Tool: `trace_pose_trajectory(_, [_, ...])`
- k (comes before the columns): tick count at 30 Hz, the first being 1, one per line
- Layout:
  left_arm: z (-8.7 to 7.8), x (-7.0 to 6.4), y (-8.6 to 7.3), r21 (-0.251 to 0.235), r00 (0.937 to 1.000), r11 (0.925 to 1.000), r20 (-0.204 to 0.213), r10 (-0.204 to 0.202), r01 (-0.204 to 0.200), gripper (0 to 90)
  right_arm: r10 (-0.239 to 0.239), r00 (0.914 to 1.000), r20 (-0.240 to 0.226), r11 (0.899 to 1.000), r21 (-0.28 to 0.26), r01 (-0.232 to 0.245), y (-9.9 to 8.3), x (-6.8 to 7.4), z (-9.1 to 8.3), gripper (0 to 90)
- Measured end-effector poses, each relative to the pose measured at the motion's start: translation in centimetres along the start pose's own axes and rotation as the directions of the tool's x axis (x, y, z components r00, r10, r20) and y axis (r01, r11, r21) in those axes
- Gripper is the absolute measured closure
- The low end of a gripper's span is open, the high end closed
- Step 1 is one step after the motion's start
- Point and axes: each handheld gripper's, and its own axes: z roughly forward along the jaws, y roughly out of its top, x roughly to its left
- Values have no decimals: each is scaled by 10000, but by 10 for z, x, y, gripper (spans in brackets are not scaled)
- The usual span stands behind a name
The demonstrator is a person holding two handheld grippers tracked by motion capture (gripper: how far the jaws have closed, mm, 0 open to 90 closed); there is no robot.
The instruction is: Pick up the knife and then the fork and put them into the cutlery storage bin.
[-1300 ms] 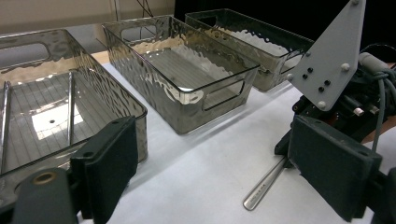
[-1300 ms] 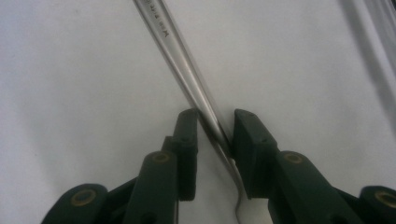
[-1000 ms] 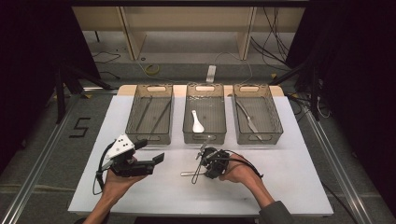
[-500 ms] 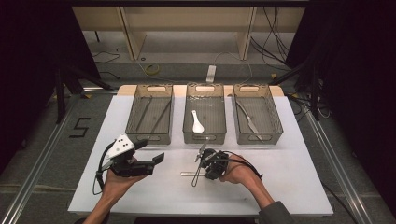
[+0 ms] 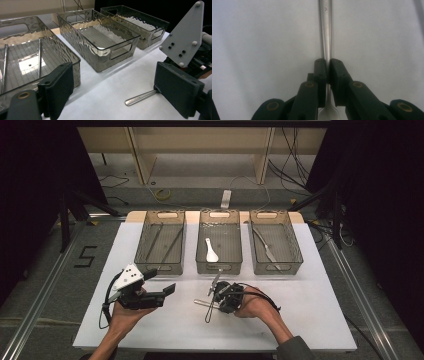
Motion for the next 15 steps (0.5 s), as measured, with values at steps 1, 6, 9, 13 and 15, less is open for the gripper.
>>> trace_pose_trajectory(1, [0,0,0,-9,10000,10000,1,-4,4,156,-7,10000,7,10000,8,7,0,0,0,840])
trace_pose_trajectory(6, [0,0,0,4,10000,10000,-2,3,-3,156,-45,9999,113,9999,91,44,1,2,0,844])
trace_pose_trajectory(9, [0,0,0,3,10000,10000,0,10,-10,156,-56,9998,175,9999,118,54,2,2,0,845])
trace_pose_trajectory(13, [0,0,0,-10,10000,10000,0,0,0,156,46,9996,263,10000,65,-48,2,1,-2,846])
trace_pose_trajectory(15, [0,1,0,-22,10000,10000,-5,-5,5,156,208,9994,271,9998,-51,-207,1,0,-4,846])
